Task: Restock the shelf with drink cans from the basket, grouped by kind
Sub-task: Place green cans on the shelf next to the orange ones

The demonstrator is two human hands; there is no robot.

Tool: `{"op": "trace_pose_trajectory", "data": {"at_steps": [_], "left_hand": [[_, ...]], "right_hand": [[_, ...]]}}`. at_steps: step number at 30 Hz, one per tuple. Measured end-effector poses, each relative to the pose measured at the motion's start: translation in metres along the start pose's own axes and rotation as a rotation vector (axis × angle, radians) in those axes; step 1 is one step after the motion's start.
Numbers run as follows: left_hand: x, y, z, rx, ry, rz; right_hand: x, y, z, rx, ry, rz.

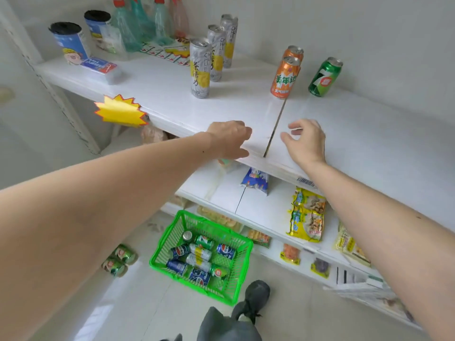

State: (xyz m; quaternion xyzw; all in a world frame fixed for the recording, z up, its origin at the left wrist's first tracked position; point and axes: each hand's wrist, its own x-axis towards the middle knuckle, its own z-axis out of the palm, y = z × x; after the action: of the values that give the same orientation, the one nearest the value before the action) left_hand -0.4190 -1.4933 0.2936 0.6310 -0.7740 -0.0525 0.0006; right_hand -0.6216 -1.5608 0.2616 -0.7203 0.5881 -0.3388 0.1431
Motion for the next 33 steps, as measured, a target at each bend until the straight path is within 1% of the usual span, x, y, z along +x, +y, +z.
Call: {"op": "trace_pose_trajectory", "data": {"at_steps": [4, 8, 11, 16, 24, 26, 29, 33], "left_hand": [[-0.037, -0.026, 0.025, -0.084, 0.048, -0.031], [-0.061, -0.043, 0.052, -0.123, 0.072, -0.048], [-0.072, -0.051, 0.081, -0.132, 0.022, -0.092], [-0.082, -0.061, 0.152, -0.213, -0.095, -0.201], [-0.095, -0.080, 0.306, -0.290, -0.298, -0.319], [-0.095, -0.086, 0.347, -0.313, -0.331, -0.338], [-0.092, -0.093, 0.412, -0.342, -0.356, -0.350], [-0.088, -0.096, 0.508, -0.344, -0.416, -0.319]], "right_hand": [[-0.059, -0.015, 0.029, 0.057, 0.025, -0.119], [-0.096, -0.011, 0.059, 0.065, -0.049, -0.267], [-0.114, 0.002, 0.088, 0.072, -0.110, -0.311], [-0.144, 0.039, 0.145, 0.059, -0.277, -0.284], [-0.214, 0.138, 0.251, -0.064, -0.574, -0.172], [-0.229, 0.165, 0.278, -0.129, -0.653, -0.134], [-0.251, 0.203, 0.320, -0.224, -0.719, -0.061], [-0.281, 0.256, 0.390, -0.345, -0.844, 0.023]]}}
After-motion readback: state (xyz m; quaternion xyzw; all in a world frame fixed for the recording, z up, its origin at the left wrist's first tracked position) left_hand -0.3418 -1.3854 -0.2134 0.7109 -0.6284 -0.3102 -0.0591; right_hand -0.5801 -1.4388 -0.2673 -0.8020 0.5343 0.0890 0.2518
